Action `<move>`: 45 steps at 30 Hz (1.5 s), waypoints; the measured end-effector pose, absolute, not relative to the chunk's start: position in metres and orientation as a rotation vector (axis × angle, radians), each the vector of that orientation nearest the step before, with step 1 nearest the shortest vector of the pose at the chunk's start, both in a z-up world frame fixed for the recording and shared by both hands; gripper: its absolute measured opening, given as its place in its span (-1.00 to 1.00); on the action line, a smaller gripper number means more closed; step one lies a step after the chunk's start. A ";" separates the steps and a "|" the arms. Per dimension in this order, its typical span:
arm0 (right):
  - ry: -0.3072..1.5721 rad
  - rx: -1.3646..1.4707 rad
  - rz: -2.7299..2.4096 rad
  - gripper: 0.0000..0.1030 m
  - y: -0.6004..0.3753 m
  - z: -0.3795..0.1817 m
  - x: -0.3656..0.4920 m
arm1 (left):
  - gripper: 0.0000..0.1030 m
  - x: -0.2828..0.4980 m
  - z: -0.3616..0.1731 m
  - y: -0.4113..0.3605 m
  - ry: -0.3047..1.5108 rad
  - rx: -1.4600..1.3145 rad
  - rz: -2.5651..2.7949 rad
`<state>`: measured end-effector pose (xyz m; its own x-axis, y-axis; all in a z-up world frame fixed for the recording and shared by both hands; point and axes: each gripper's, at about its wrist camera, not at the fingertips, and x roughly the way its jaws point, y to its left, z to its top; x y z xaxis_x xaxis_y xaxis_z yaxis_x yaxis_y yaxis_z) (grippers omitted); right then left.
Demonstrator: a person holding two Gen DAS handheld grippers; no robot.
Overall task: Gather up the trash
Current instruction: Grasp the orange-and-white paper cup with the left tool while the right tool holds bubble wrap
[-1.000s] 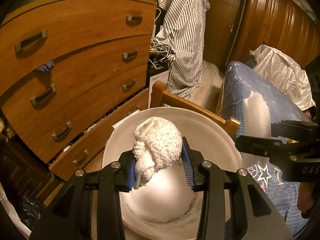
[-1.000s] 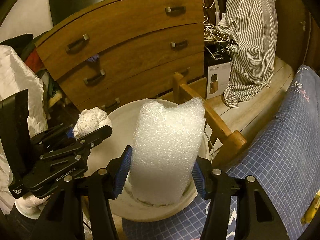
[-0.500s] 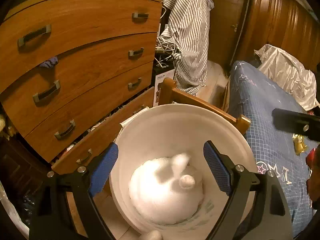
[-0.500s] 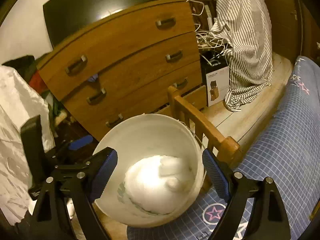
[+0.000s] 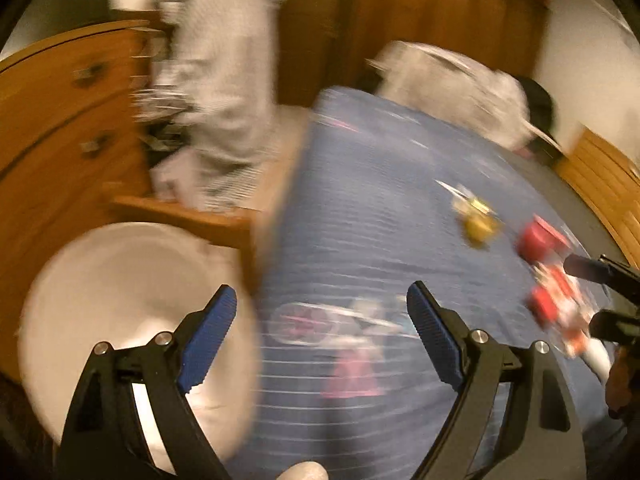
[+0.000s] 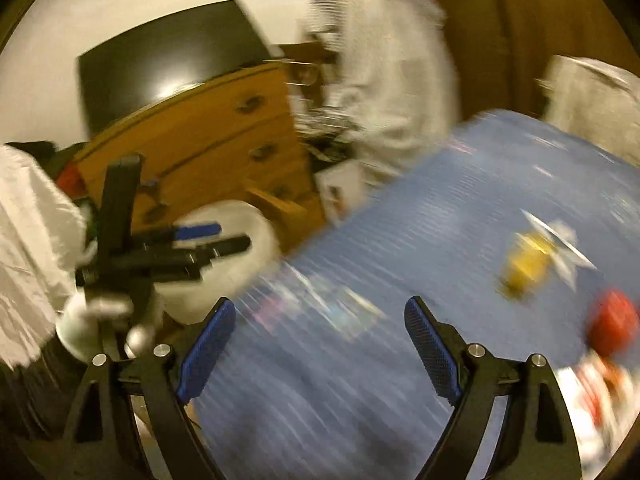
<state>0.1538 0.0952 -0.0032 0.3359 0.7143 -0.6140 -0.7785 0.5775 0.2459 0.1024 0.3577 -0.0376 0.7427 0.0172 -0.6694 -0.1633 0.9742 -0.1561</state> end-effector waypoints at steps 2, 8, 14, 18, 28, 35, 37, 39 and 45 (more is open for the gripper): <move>0.780 -0.090 0.876 0.68 0.031 -0.020 0.150 | 0.62 0.112 -0.046 0.323 0.755 -0.192 0.017; 0.869 -0.115 0.588 0.68 -0.149 -0.060 0.124 | 0.62 0.122 -0.078 0.200 0.821 -0.100 -0.264; 0.918 -0.201 0.533 0.68 -0.205 -0.088 0.115 | 0.62 0.144 -0.089 0.117 0.848 0.012 -0.444; 0.950 -0.190 0.570 0.64 -0.205 -0.102 0.122 | 0.62 0.165 -0.086 0.079 0.827 0.073 -0.513; 0.927 -0.050 0.517 -0.04 -0.236 -0.095 0.109 | 0.61 0.188 -0.103 0.016 0.888 0.123 -0.641; 0.952 0.052 0.447 -0.04 -0.273 -0.111 0.108 | 0.45 0.139 -0.098 0.018 0.957 0.082 -0.756; 0.945 0.066 0.456 -0.03 -0.272 -0.113 0.105 | 0.45 0.134 -0.091 0.028 0.930 0.053 -0.715; 0.940 0.080 0.469 -0.02 -0.272 -0.113 0.106 | 0.50 0.136 -0.080 0.039 0.874 0.022 -0.624; 0.930 0.081 0.463 0.00 -0.273 -0.117 0.110 | 0.65 0.143 -0.070 0.004 0.801 0.147 -0.520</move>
<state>0.1103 -0.2726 -0.1168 0.5075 0.4181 -0.7534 -0.3491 0.8992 0.2637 0.1433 0.0036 -0.0703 0.5780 -0.3884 -0.7177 0.4973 0.8649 -0.0675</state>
